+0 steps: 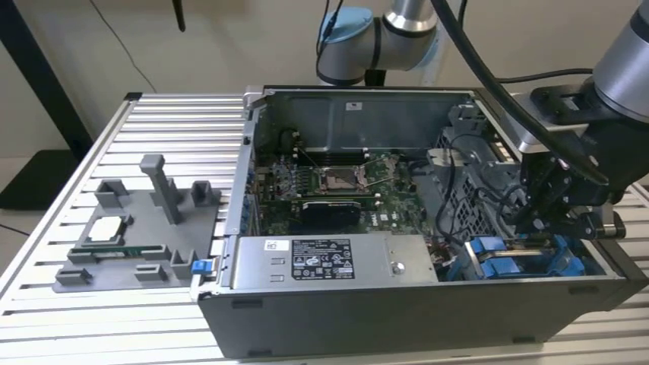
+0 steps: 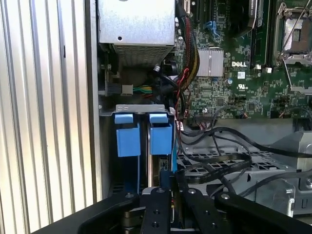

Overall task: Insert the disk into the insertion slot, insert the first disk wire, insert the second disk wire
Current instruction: 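Insert the second disk wire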

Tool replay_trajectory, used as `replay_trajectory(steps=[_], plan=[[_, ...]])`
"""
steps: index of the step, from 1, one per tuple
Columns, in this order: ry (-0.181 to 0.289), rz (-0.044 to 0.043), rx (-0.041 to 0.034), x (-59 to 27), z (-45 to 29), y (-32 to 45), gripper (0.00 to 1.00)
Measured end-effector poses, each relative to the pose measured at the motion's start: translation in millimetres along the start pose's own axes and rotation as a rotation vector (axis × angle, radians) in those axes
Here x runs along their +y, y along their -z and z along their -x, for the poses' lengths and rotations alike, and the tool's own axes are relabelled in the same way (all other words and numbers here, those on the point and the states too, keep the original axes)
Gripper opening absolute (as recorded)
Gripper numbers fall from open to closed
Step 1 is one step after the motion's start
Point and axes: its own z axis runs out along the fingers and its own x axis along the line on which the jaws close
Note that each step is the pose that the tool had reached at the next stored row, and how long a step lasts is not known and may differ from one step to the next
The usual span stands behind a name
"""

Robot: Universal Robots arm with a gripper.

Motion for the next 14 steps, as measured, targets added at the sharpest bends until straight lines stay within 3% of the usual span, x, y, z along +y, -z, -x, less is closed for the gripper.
replay_trajectory(steps=[14], plan=[[-0.004,0.0000,0.0000,-5.4,-2.7,-3.5,0.00]])
